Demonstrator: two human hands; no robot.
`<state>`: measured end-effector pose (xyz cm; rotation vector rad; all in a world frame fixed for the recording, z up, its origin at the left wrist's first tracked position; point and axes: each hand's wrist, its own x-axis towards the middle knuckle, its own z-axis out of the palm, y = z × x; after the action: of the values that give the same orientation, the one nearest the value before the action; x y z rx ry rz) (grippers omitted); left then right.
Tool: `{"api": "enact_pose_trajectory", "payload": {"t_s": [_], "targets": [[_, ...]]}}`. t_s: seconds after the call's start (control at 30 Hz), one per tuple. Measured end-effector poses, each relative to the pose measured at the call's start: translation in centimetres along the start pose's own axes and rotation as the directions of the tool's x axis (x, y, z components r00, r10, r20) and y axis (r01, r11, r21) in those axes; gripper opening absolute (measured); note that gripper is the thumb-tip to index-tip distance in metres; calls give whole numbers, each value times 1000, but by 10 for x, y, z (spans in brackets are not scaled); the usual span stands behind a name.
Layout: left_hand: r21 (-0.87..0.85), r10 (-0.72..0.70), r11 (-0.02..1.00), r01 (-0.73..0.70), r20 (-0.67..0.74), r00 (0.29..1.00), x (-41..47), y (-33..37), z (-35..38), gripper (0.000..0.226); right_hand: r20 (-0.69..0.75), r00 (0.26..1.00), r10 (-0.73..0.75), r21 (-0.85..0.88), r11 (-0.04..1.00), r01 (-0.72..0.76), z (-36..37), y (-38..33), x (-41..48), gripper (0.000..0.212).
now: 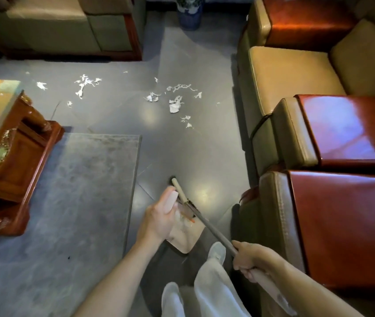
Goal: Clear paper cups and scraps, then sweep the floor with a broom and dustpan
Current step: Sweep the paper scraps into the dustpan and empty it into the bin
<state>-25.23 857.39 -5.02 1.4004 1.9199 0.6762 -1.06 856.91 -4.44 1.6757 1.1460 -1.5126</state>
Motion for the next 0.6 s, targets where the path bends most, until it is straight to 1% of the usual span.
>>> {"api": "enact_pose_trajectory", "payload": {"t_s": [0.07,0.1,0.17,0.23,0.3,0.37,0.43,0.6], "targets": [[-10,6,1000,-7,-44,999,9,6,2,37,114,993,-8,34,999,4,-8,5,-4,78],[-17,0,1000,-1,-75,997,10,6,1,37,146,989,-5,47,999,-2,-16,9,-7,78],[-24,-19,1000,16,-119,993,10,3,-2,37,162,987,-5,45,999,-2,-36,19,-13,78],[-39,-34,999,28,-153,988,12,5,-5,34,160,987,-16,54,998,7,-60,26,-20,72],[-55,-56,997,46,-195,979,22,13,-6,32,138,990,-37,44,999,31,-82,30,-27,73],[-70,-68,996,53,-238,969,38,25,-7,32,92,994,-50,44,998,46,-107,30,-26,78],[-85,-61,996,40,-254,965,55,36,-9,32,39,998,-52,65,997,50,-132,25,-23,80],[-64,-32,998,13,-303,952,109,69,-11,32,-76,992,-103,140,984,113,-194,-6,-12,73]]}}
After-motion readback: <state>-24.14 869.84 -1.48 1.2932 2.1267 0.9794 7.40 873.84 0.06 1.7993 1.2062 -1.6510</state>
